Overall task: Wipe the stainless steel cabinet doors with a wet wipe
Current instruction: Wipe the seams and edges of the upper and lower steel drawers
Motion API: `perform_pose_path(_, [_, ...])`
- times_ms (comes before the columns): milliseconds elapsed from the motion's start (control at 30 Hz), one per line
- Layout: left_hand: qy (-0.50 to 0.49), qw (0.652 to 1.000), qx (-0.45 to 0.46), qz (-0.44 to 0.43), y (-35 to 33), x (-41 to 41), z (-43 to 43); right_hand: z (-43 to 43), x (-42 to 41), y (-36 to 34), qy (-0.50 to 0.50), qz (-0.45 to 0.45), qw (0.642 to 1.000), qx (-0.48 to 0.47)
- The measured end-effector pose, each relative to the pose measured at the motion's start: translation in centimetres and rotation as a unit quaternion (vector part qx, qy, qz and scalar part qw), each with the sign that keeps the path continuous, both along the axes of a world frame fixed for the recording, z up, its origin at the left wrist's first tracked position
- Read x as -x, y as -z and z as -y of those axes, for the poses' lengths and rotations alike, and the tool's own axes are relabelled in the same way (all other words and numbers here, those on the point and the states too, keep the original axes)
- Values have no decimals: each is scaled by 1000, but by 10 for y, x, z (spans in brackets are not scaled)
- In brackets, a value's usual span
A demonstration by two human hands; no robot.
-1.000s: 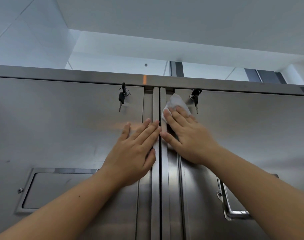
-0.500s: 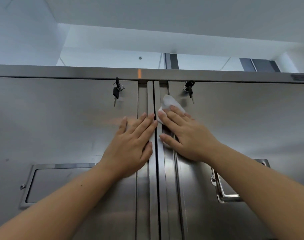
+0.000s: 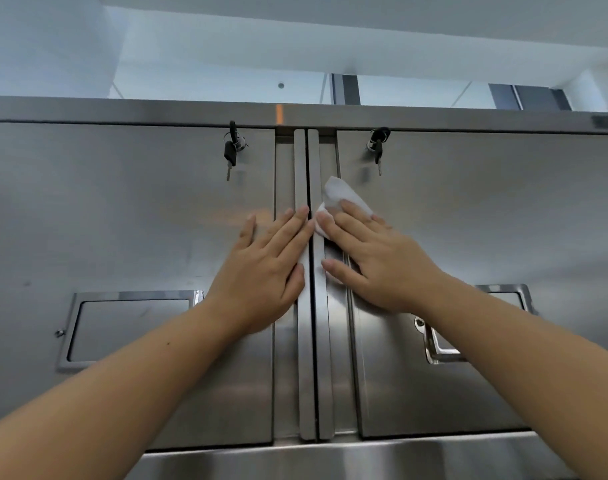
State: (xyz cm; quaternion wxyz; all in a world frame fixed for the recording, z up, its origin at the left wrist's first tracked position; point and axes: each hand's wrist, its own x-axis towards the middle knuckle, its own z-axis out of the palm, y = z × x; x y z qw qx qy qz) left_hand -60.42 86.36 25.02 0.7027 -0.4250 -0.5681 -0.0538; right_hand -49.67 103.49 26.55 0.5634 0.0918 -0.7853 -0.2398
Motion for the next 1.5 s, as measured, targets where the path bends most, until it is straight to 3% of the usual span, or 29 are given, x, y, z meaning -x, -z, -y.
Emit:
perform_pose_path(267, [7, 1000, -5, -4, 31, 1, -2, -5, 0, 69, -10, -8, 1000, -26])
perform_pose_path(400, [-4, 1000, 13, -4, 44, 2, -1, -9, -4, 68, 18, 7, 998, -60])
perform_pose_path(600, [2, 1000, 15, 2, 52, 3, 1, -1, 4, 57, -2, -17, 1000, -17])
perform_pose_path(833, [-9, 999, 34, -29, 68, 2, 4, -5, -1, 118, -11, 23, 1000, -17])
perform_pose_path(1000, [-10, 998, 44, -38, 77, -1, 5, -9, -11, 92, 12, 33, 998, -53])
perform_pose_path(1167, [-2, 998, 42, -42, 85, 5, 4, 4, -5, 64, 10, 2, 1000, 9])
perform_pose_path(1500, [-16, 997, 73, -27, 95, 8, 11, -12, -18, 157, 7, 55, 996, -69])
